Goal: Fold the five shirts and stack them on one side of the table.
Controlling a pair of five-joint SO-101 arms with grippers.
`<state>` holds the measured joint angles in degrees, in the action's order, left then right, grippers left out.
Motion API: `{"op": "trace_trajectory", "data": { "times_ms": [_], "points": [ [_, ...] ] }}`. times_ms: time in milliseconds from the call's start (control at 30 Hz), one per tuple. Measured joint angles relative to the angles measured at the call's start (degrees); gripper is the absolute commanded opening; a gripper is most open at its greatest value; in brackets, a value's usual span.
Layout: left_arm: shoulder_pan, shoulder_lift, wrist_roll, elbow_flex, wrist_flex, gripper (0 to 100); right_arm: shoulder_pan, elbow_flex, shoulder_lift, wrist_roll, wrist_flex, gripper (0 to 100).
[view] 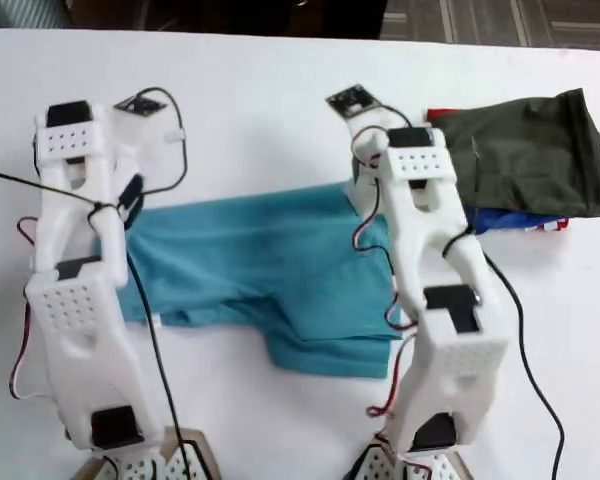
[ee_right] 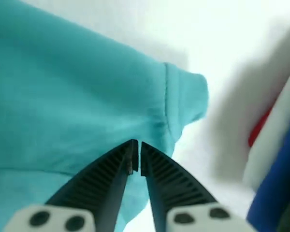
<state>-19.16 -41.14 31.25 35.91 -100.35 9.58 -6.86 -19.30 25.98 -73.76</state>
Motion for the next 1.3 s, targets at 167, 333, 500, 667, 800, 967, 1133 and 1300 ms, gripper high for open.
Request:
{"op": "trace_trajectory", "data": {
  "times_ms": [167, 333, 500, 667, 800, 967, 1133, 1300],
  "points": [
    [-0.1, 5.5, 0.0, -5.2, -0.1, 2, 3.0, 13.3, 14.2, 0.0, 0.1, 14.8],
    [-0.1, 18.5, 0.2, -20.9, 4.7, 2, 6.3, 30.5, 28.6, 3.3, 2.7, 18.0],
    [0.0, 34.2, 0.5, -45.5, 17.5, 2, 10.9, 43.7, 36.5, 7.9, 3.1, 18.0],
    [0.7, 44.8, 0.8, -67.8, 30.9, 2, 16.0, 50.4, 37.7, 9.4, 3.1, 18.0],
    [0.4, 47.4, 0.8, -76.9, 37.1, 2, 20.6, 53.4, 37.7, 9.5, 3.3, 18.0],
    [0.5, 47.6, 0.8, -81.7, 42.2, 2, 22.4, 56.4, 37.8, 9.6, 7.2, 18.0],
    [0.6, 48.9, 0.8, -84.5, 45.4, 2, 22.4, 60.7, 37.8, 9.5, 14.1, 18.0],
    [0.6, 49.7, 0.8, -86.4, 47.6, 2, 22.4, 60.7, 34.5, 9.5, 17.6, 16.5]
  ]
}}
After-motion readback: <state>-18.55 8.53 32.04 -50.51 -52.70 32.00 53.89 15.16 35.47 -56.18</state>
